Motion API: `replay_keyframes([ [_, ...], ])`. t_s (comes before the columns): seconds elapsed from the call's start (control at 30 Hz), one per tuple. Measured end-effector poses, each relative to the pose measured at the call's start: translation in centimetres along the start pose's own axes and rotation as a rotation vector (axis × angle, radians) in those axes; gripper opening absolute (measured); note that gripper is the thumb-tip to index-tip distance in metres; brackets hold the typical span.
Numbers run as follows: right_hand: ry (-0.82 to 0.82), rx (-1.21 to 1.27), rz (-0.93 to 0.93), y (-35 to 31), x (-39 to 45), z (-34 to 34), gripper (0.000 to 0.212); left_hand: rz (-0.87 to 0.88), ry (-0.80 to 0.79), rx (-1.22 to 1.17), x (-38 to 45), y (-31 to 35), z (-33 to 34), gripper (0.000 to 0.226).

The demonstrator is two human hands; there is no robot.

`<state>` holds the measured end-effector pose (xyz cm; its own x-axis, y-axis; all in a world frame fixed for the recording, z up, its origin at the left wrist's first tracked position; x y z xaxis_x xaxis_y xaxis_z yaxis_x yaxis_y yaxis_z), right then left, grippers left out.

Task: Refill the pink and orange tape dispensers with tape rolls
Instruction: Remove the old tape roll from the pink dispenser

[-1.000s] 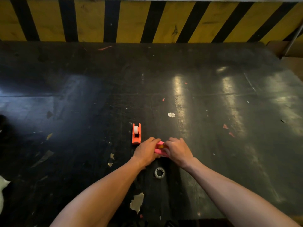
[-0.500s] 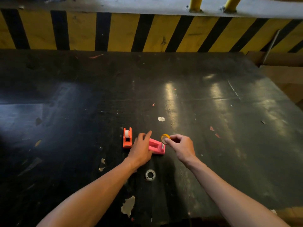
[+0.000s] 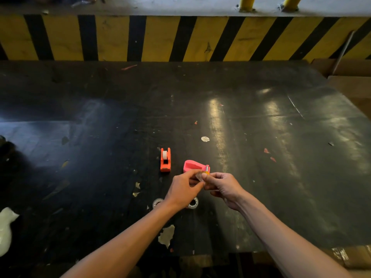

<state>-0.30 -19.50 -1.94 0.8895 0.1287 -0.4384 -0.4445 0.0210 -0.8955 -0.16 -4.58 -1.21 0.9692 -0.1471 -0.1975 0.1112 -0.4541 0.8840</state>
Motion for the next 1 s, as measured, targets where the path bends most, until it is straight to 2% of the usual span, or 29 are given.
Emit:
replay_keyframes([
  [0.2,0.006,0.06,0.006,0.4,0.1,0.2,0.017,0.01,0.11,0.098,-0.6,-0.3,-1.6,0.027],
  [0.27,0.048,-0.026,-0.022,0.7,0.2,-0.5,0.018,-0.03,0.125,0.089,-0.9,-1.0,-2.4,0.029],
  [0.3,0.073,-0.173,-0.044,0.9,0.3,-1.0,0.02,-0.065,0.129,0.069,-1.0,-1.5,-2.8,0.031],
  [0.43,0.11,-1.093,-0.102,3.2,0.7,-3.5,0.025,-0.215,0.161,-0.022,-1.7,-3.6,-4.2,0.031],
  [0.53,0.014,-1.359,-0.131,5.2,-0.2,-3.6,0.032,-0.287,0.171,-0.083,-2.2,-4.7,-4.7,0.03],
  [0.63,0.023,-1.373,-0.215,5.6,-0.7,-3.4,0.033,-0.328,0.163,-0.096,-2.6,-5.4,-4.7,0.03],
  [0.8,0.042,-1.31,-0.246,5.7,-0.7,-3.8,0.038,-0.364,0.151,-0.132,-2.9,-5.7,-4.7,0.03],
  [0.93,0.149,-1.294,-0.391,4.6,-1.1,-3.1,0.029,-0.385,0.152,-0.136,-3.1,-5.8,-5.0,0.026],
  [1.0,0.1,-1.258,-0.468,4.5,-0.9,-1.8,0.025,-0.385,0.155,-0.123,-3.1,-5.9,-5.2,0.026],
])
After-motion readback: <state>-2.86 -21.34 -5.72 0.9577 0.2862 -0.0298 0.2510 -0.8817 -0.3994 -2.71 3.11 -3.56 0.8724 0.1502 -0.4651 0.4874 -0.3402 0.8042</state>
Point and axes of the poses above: each hand's wrist, its own x-axis towards the middle knuckle, its own z-axis out of the palm, y = z × x, the point moved 6 cm from there along x, towards the middle knuckle, and after that the axes turned 7 degrees about -z, right-handed, at the moved point
